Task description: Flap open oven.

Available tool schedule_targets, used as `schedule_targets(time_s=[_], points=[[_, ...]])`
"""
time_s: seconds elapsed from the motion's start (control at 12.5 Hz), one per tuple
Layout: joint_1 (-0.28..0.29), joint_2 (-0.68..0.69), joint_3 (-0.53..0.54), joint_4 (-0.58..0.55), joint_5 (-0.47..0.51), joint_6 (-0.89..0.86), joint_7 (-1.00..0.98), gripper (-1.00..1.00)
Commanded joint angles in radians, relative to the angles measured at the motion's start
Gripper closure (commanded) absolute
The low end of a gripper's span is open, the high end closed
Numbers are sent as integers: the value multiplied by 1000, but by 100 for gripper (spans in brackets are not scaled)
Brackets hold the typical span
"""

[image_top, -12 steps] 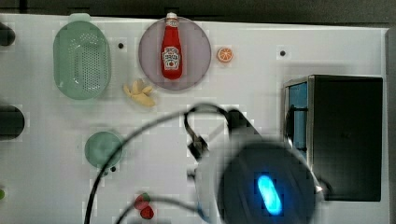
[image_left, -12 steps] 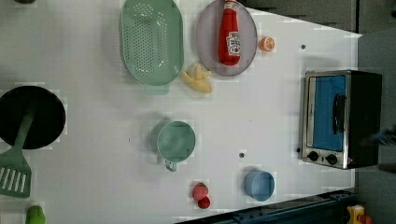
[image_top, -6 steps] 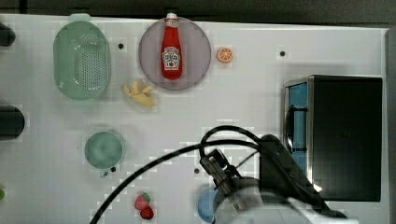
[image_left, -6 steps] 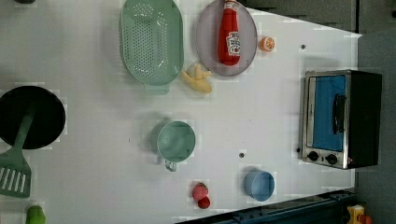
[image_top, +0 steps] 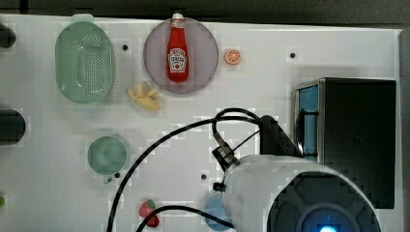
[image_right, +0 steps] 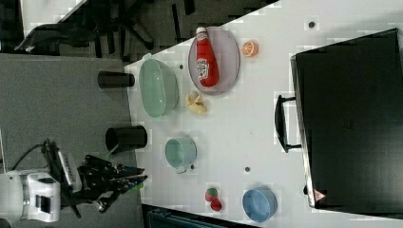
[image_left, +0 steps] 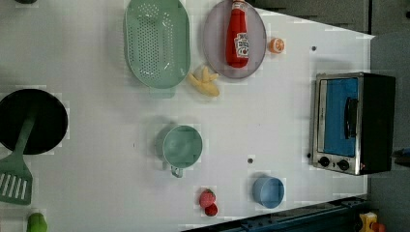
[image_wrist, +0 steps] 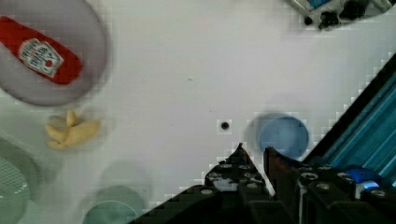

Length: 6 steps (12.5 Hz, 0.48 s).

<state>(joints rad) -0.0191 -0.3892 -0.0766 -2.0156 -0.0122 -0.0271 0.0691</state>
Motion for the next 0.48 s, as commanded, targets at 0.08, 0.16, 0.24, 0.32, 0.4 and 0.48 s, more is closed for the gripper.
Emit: schedule_targets(time_s=[0.08,0.16,0.24,0.32,0.4,0.48], points=[[-7,-14,-61,-4,-8,10,-136,65],[-9,-11,-84,-14,-22,20,-239,65],[-10,-6,-107,-24,-41,42,-338,65],[-12,0,-130,-33,-71,71,-432,65],[-14,9,-153,-40,-105,103,-520,65],[-15,20,-174,-47,-141,136,-600,65]])
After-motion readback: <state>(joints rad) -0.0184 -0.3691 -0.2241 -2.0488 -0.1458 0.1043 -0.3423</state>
